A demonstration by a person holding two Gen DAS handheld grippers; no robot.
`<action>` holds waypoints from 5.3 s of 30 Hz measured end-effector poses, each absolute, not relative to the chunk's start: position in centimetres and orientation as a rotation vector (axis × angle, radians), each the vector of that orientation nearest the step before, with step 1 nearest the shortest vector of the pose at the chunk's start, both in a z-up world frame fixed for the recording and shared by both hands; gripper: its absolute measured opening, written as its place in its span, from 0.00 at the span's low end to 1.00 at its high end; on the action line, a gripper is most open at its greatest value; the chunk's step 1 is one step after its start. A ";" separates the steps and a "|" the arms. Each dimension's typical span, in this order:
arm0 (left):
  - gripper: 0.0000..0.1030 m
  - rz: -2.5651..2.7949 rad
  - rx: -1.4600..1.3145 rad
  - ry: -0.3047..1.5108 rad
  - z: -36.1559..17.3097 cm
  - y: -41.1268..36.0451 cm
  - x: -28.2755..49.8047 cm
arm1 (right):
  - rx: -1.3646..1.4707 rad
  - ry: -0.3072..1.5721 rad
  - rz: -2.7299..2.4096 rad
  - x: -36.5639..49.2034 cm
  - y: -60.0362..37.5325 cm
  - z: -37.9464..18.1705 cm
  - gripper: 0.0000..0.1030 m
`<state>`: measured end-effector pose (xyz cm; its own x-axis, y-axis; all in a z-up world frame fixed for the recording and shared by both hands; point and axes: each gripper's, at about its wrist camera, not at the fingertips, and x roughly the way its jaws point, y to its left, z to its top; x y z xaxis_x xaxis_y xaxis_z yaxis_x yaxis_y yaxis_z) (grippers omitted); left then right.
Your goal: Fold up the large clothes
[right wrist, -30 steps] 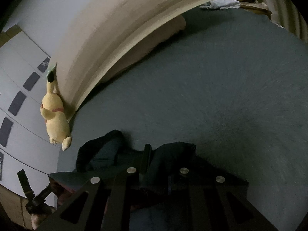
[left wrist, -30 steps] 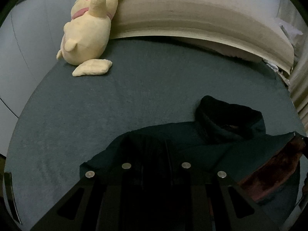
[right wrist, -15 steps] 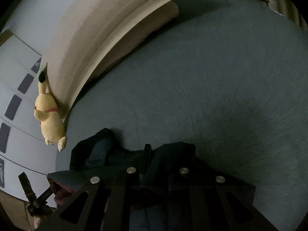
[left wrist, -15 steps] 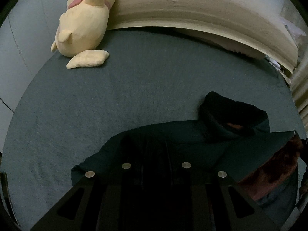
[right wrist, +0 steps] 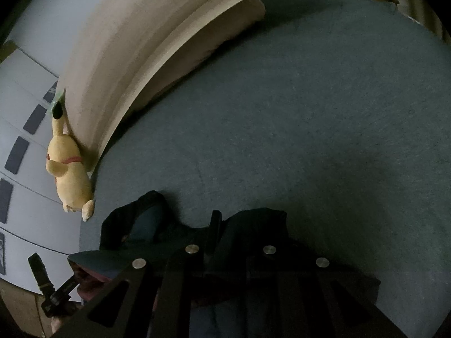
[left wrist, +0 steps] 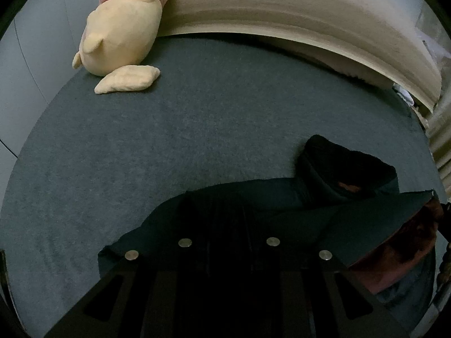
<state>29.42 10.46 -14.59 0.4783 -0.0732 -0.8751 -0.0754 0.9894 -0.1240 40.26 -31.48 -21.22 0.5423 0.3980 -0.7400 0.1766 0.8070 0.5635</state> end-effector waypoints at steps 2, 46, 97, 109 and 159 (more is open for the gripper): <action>0.20 0.002 -0.155 1.076 -14.7 10.5 29.5 | 0.645 1.013 0.139 40.4 -31.3 -21.3 0.13; 0.25 -0.008 -0.225 1.116 -15.5 11.0 30.2 | 0.784 1.056 0.176 40.7 -33.0 -21.5 0.32; 0.12 -0.118 -0.060 1.026 -15.5 13.3 32.4 | 0.372 0.950 0.202 39.3 -34.5 -18.2 0.06; 0.13 -0.032 -0.023 1.074 -17.9 13.2 33.2 | 0.361 1.038 0.101 39.3 -34.5 -21.6 0.06; 0.63 0.030 0.158 0.919 -14.8 1.6 34.0 | 0.091 0.892 0.084 44.0 -13.4 -17.3 0.78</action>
<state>34.01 1.56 -14.77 0.6070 0.0935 -0.7892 0.0417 0.9879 0.1492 44.00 -13.36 -17.33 0.6251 0.1108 -0.7726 -0.0346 0.9928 0.1143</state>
